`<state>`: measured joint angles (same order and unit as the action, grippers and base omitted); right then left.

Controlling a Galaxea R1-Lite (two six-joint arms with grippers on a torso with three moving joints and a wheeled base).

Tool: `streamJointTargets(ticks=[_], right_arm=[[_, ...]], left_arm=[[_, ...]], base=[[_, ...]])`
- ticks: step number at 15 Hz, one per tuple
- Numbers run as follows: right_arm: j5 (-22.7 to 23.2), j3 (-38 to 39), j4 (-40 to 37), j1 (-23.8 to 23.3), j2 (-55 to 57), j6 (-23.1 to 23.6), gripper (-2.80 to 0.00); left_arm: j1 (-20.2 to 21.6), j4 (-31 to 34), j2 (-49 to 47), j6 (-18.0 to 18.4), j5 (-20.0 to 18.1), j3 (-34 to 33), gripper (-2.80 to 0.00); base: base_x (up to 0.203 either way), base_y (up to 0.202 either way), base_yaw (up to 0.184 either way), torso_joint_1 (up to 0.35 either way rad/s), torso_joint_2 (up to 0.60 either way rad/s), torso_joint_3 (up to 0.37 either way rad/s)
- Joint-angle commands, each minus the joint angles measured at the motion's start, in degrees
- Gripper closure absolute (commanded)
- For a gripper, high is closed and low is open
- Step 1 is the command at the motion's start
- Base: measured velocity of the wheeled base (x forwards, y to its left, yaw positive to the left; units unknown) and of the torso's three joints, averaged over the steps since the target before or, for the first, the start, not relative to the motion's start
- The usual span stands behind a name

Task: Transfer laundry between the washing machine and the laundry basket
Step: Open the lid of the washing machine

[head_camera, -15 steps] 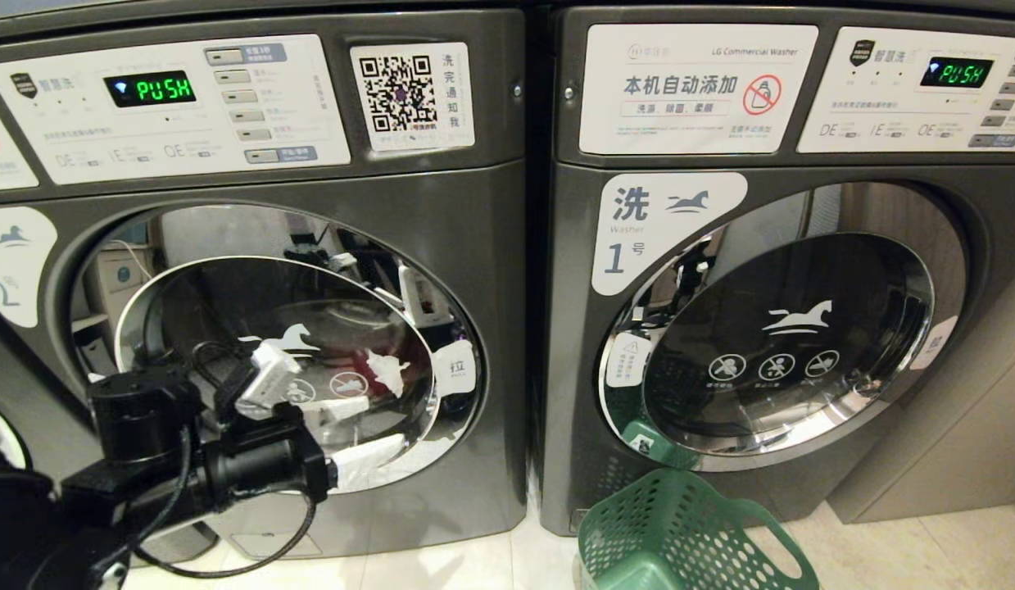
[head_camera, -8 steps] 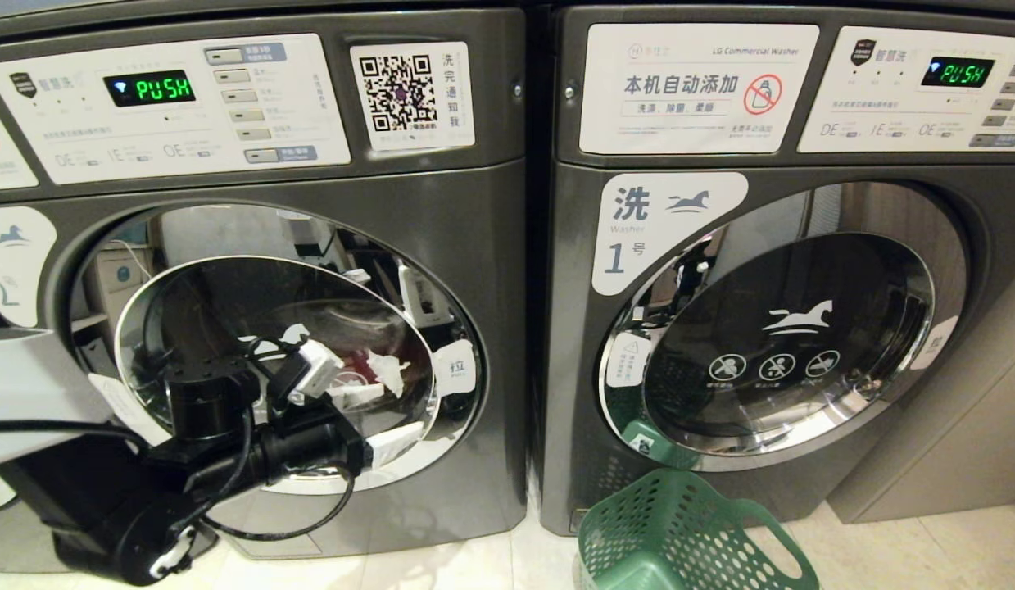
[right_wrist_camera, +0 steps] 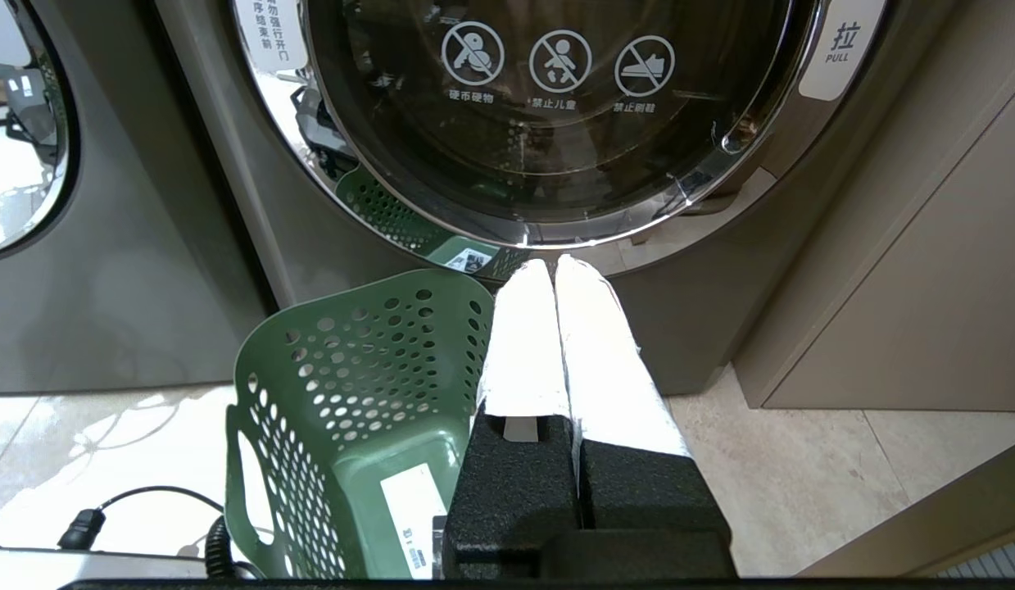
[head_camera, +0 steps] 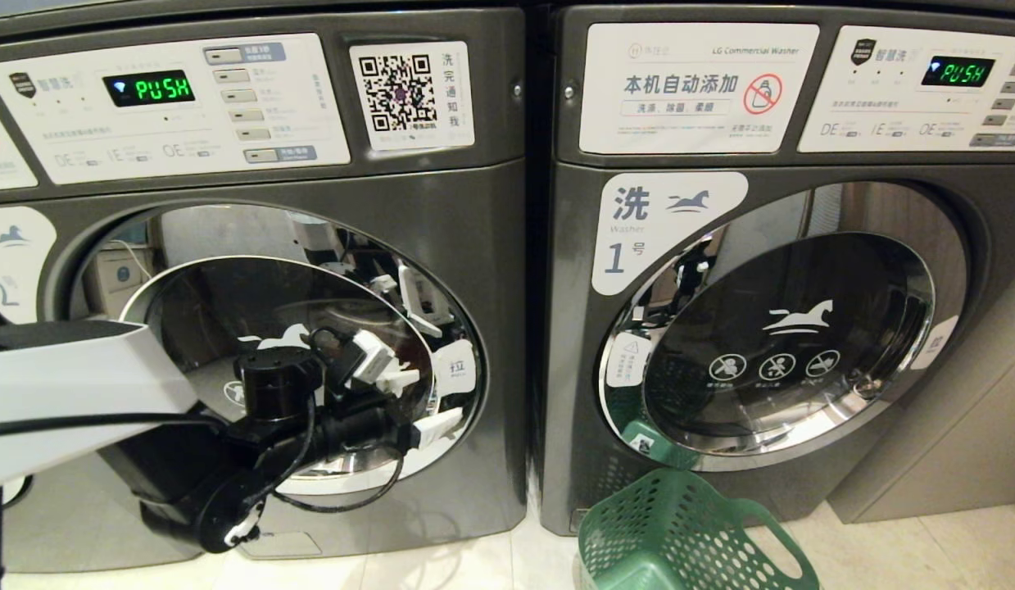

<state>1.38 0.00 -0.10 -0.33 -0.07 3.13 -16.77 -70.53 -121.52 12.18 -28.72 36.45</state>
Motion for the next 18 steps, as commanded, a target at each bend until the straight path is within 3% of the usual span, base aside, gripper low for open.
streamJointTargets(ticks=[1, 14, 18], right_arm=[[0.03, 0.00, 0.01, -0.02, 0.07, 0.03, 0.00], [0.03, 0.00, 0.01, -0.11, 0.07, 0.03, 0.00], [0.03, 0.00, 0.01, -0.02, 0.07, 0.03, 0.00]], left_arm=[[-0.44, -0.34, -1.64, 0.05, 0.54, 1.85, -2.80], [-1.68, -0.38, -10.83, -1.52, 1.05, 13.37, -2.80], [-2.53, -1.47, -11.94, -3.63, -2.66, 13.55, -2.80]], base=[[0.000, 0.000, 0.000, 0.000, 0.00, 0.000], [0.000, 0.000, 0.000, 0.000, 0.00, 0.000], [0.000, 0.000, 0.000, 0.000, 0.00, 0.000]])
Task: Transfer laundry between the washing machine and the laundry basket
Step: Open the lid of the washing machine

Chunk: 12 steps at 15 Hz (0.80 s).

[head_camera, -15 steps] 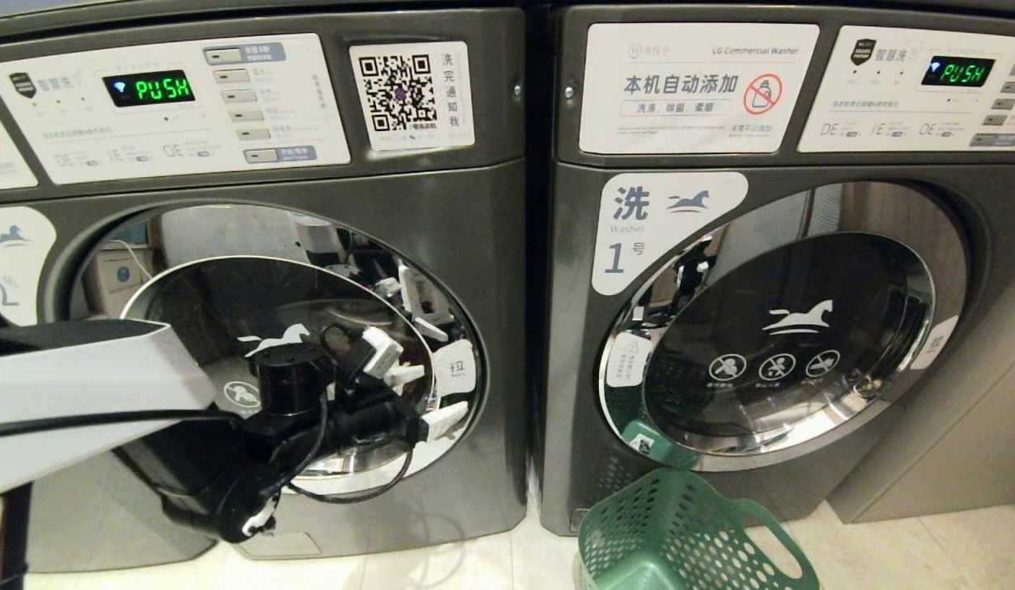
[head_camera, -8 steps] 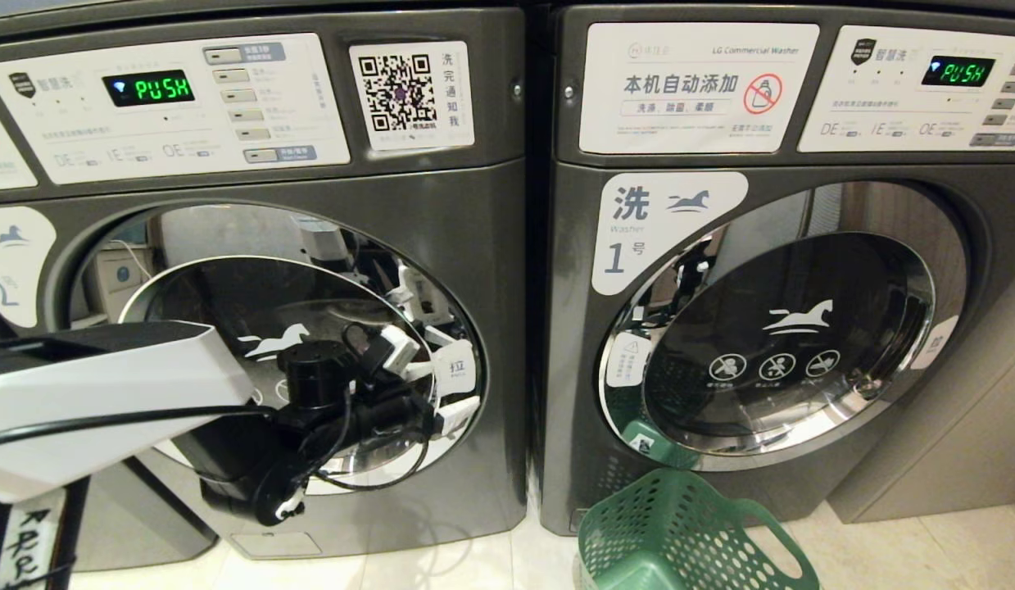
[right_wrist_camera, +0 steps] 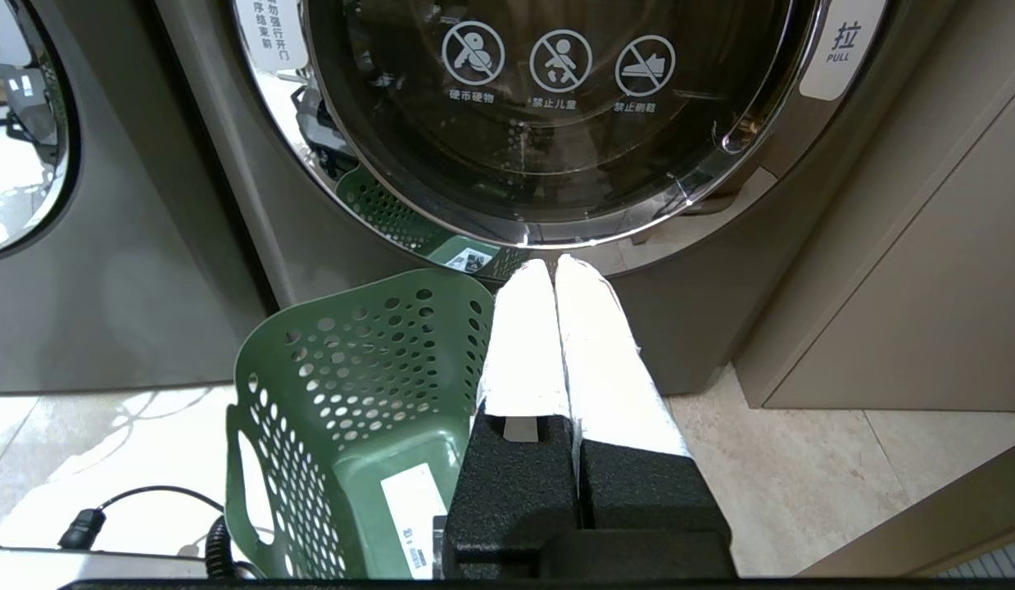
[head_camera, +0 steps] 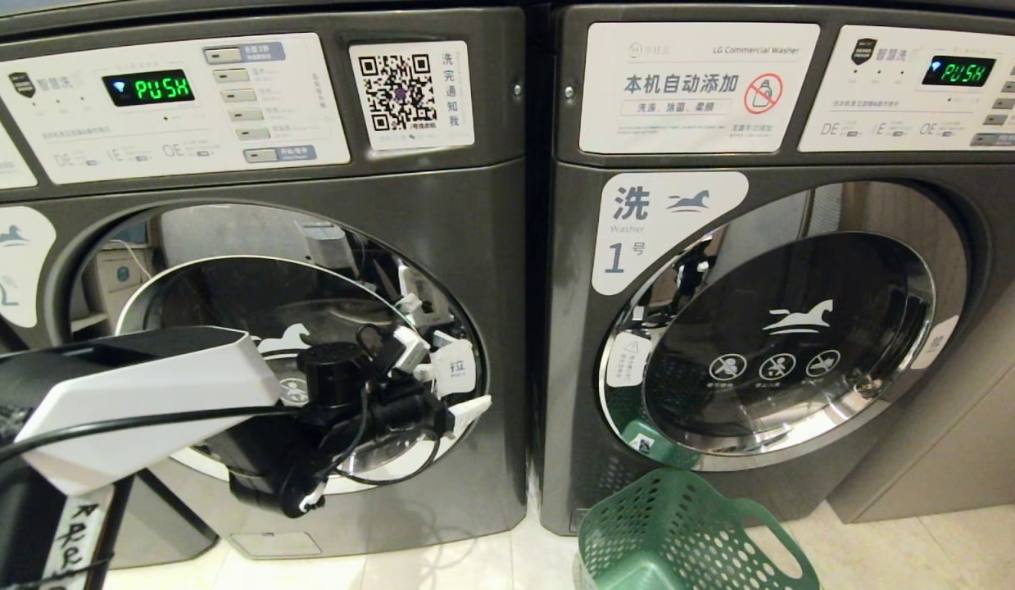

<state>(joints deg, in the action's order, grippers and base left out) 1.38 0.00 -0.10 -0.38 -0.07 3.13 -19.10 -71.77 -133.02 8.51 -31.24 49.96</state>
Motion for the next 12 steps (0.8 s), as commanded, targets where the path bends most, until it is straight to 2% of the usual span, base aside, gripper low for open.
streamJointTargets(ticks=[1, 2, 6, 10, 12], right_arm=[[0.03, 0.00, 0.01, 0.03, 0.07, 0.03, 0.00], [0.03, 0.00, 0.01, 0.03, 0.07, 0.03, 0.00], [0.03, 0.00, 0.01, 0.03, 0.07, 0.03, 0.00], [0.03, 0.00, 0.01, 0.03, 0.07, 0.03, 0.00], [0.03, 0.00, 0.01, 0.02, 0.07, 0.03, 0.00]], left_arm=[[-0.53, -1.29, -0.90, -0.03, -2.07, 0.12, -2.80], [-0.62, -2.49, -1.43, -0.89, -4.29, 0.27, -2.80], [-2.20, -5.49, -2.72, -4.47, -8.00, 1.92, -2.80], [-2.76, -5.84, -3.45, -4.91, -14.65, 2.63, -2.80], [-3.12, -5.93, -3.66, -4.91, -15.13, 3.47, -2.80]], base=[[0.000, 0.000, 0.000, 0.000, 0.00, 0.000], [0.000, 0.000, 0.000, 0.000, 0.00, 0.000], [0.000, 0.000, 0.000, 0.000, 0.00, 0.000], [0.000, 0.000, 0.000, 0.000, 0.00, 0.000], [0.000, 0.000, 0.000, 0.000, 0.00, 0.000]])
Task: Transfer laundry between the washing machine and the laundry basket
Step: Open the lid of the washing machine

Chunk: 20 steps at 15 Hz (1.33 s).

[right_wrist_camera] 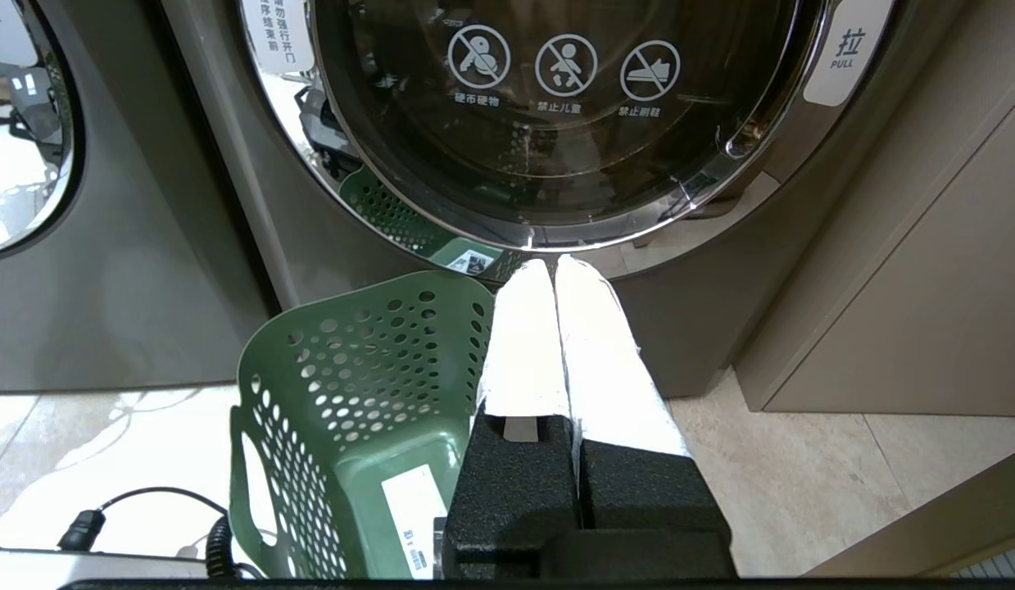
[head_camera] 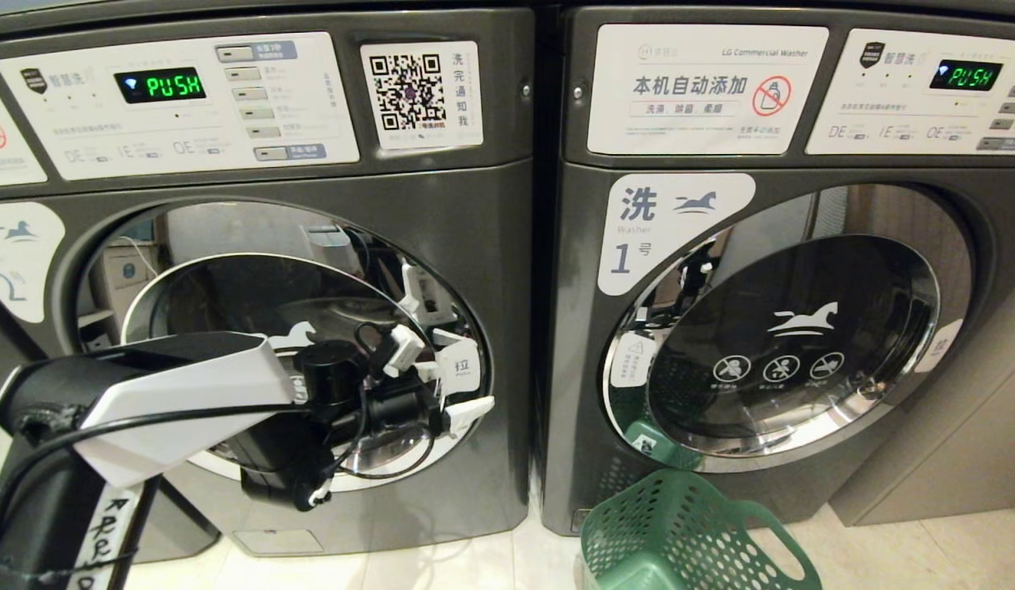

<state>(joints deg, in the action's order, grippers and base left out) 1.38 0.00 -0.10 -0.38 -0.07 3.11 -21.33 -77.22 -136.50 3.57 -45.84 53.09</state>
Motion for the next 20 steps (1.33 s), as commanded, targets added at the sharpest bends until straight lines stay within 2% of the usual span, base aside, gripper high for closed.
streamJointTargets(ticks=[1, 7, 15, 18, 20], right_arm=[[0.03, 0.00, 0.01, 0.03, 0.07, 0.05, 0.00], [0.03, 0.00, 0.01, 0.03, 0.07, 0.05, 0.00], [0.03, 0.00, 0.01, 0.03, 0.07, 0.05, 0.00], [0.03, 0.00, 0.01, -0.05, 0.07, 0.05, 0.00], [0.03, 0.00, 0.01, -0.04, 0.07, 0.05, 0.00]], left_arm=[[-1.13, -0.93, -0.17, 0.03, -1.58, 0.37, -2.80], [-1.41, -3.62, -0.17, 0.04, -8.39, -2.67, -2.80], [-1.61, -4.78, -0.17, 0.03, -13.12, -3.96, -2.80], [-1.61, -4.93, -0.08, 0.03, -13.41, -4.12, -2.80], [-1.52, -4.96, 0.36, 0.03, -15.85, -5.37, -2.80]], base=[[0.000, 0.000, 0.000, 0.000, 0.00, 0.000], [0.000, 0.000, 0.000, 0.000, 0.00, 0.000], [0.000, 0.000, 0.000, 0.000, 0.00, 0.000], [0.000, 0.000, 0.000, 0.000, 0.00, 0.000], [0.000, 0.000, 0.000, 0.000, 0.00, 0.000]])
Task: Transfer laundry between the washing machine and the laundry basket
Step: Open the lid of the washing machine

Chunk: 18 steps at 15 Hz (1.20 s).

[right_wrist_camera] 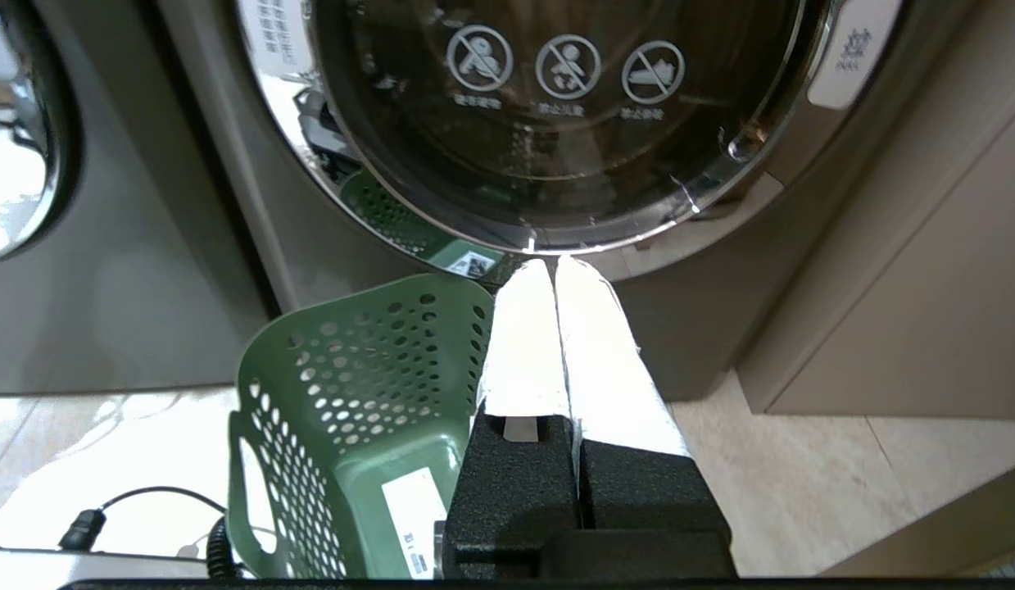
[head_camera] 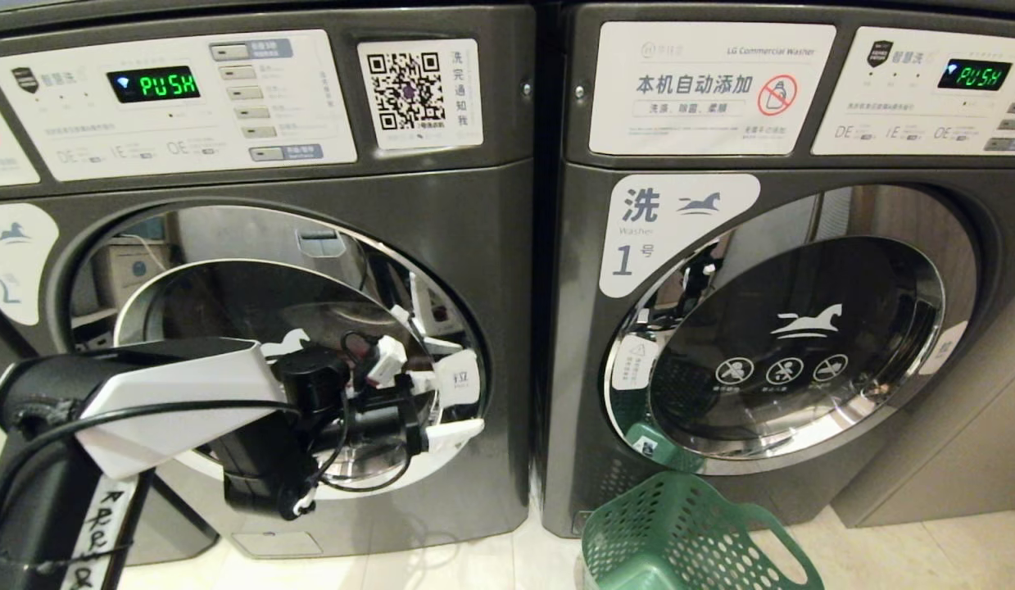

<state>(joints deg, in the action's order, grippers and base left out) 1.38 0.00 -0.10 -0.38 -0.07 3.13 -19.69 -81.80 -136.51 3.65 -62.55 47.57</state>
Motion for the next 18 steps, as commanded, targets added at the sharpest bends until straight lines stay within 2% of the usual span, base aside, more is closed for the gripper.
streamJointTargets(ticks=[1, 5, 7, 9, 12, 18], right_arm=[[0.03, 0.00, 0.01, 0.03, 0.07, 0.03, 0.00], [0.03, 0.00, 0.01, -0.04, 0.07, 0.03, 0.00], [0.03, 0.00, 0.01, 0.01, 0.07, 0.03, 0.00], [0.03, 0.00, 0.01, 0.03, 0.07, 0.03, 0.00], [0.03, 0.00, 0.01, 0.03, 0.07, 0.03, 0.00], [0.03, 0.00, 0.01, 0.03, 0.07, 0.03, 0.00]], left_arm=[[-3.07, -0.40, 0.45, 0.01, 0.85, 0.16, -2.80], [-2.04, -0.57, 0.88, 0.50, 1.28, -0.62, -2.80], [1.43, -2.92, 1.59, 0.34, 1.29, -1.86, -2.80], [6.94, -4.24, 4.40, 0.17, 1.29, -5.23, -2.80], [17.61, -4.54, 11.25, 0.26, 1.26, -11.14, -2.80], [37.68, -4.64, 33.15, -0.18, 1.36, -22.77, -2.80]], base=[[0.000, 0.000, 0.000, 0.000, 0.00, 0.000], [0.000, 0.000, 0.000, 0.000, 0.00, 0.000], [0.000, 0.000, 0.000, 0.000, 0.00, 0.000], [0.000, 0.000, 0.000, 0.000, 0.00, 0.000], [0.000, 0.000, 0.000, 0.000, 0.00, 0.000], [0.000, 0.000, 0.000, 0.000, 0.00, 0.000]])
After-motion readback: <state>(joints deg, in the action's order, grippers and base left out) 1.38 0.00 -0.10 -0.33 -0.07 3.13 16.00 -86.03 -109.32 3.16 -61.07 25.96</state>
